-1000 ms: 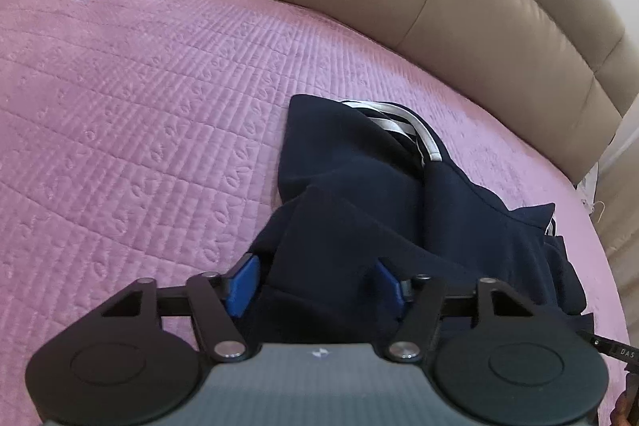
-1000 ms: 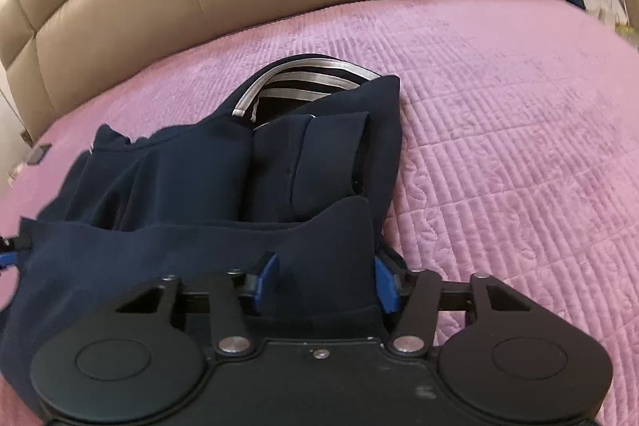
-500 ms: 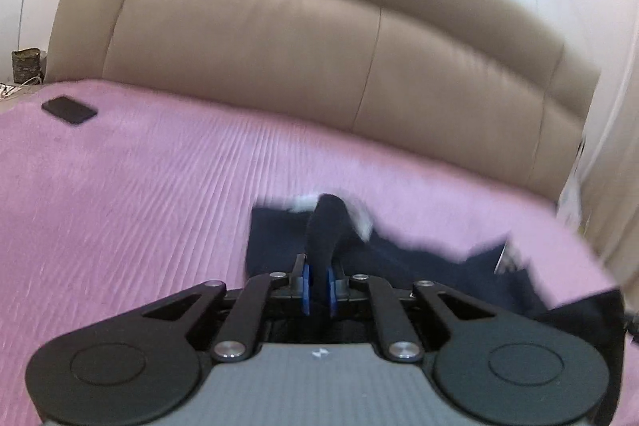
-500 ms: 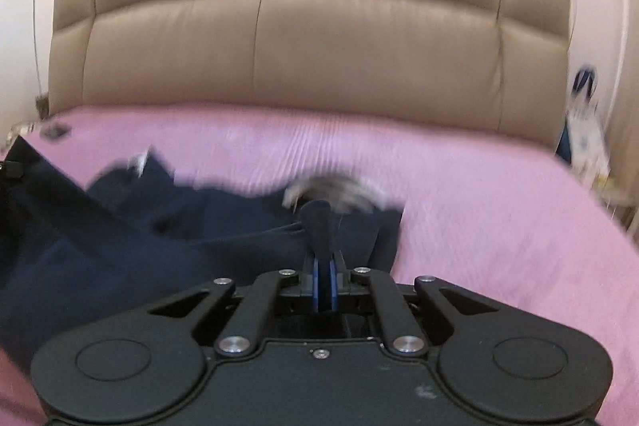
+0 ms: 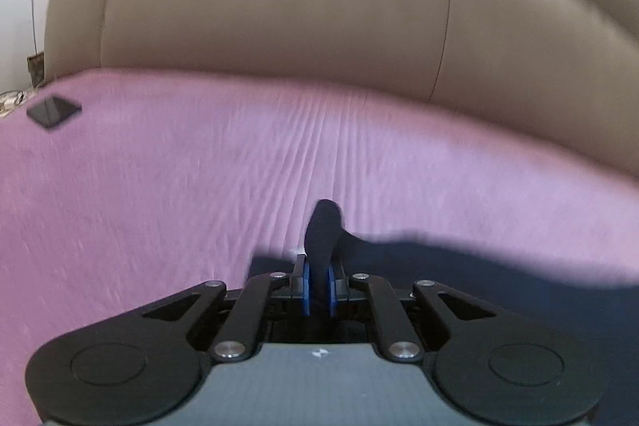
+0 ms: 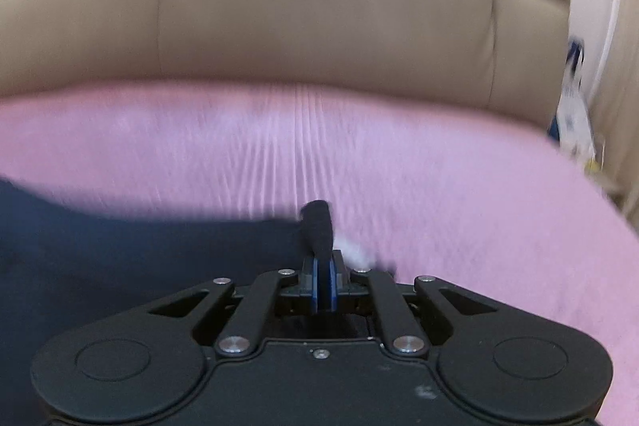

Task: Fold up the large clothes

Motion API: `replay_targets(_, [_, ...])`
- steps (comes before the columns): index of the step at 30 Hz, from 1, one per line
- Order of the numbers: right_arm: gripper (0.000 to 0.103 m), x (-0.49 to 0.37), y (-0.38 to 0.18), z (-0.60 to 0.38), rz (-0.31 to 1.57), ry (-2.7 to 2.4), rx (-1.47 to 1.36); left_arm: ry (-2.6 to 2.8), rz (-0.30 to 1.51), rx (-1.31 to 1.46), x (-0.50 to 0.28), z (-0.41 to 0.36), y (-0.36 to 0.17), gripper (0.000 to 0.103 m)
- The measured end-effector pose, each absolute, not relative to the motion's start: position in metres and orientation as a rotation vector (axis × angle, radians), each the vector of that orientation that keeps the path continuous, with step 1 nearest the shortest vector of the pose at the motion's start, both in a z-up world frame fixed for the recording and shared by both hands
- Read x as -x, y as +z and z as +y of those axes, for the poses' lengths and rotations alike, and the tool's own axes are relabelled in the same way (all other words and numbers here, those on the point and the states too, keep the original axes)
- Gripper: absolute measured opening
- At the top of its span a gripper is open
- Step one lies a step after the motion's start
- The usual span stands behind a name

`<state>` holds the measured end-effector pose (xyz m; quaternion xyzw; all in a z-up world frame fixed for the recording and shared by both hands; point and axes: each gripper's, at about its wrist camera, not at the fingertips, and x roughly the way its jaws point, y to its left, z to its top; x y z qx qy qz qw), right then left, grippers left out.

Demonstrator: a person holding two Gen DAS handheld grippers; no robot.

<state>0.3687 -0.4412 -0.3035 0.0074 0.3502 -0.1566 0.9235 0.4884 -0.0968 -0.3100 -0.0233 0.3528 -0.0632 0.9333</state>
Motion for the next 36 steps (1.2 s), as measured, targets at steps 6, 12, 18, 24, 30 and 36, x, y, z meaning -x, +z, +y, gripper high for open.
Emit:
replay_targets(6, [0.030,-0.371,-0.291,-0.436,0.779,-0.317,0.034,-0.094,0.726,-0.099,-0.492,-0.104,-0.304,0.024])
replay_targets(12, [0.047,-0.290,-0.211,-0.387,0.664,-0.129,-0.116,-0.197,0.590,0.053,-0.407,-0.081,-0.230,0.022])
replay_targets(18, [0.005,-0.247,-0.249,-0.292,0.784,0.011,-0.155,-0.427,0.769,0.300,-0.327,-0.098,-0.258,0.015])
replay_targets(24, [0.000,-0.246,-0.319,-0.269,0.789,0.000,-0.042,-0.438,0.833,0.261,-0.306,-0.111,-0.330,0.004])
replay_targets(30, [0.003,-0.233,-0.274,-0.274,0.769,0.015,-0.071,-0.461,0.849,0.368,-0.309,-0.095,-0.302,0.006])
replay_targets(36, [0.003,-0.221,-0.281,-0.240,0.789,0.093,-0.028,-0.505,0.840,0.398,-0.271,-0.091,-0.293,0.009])
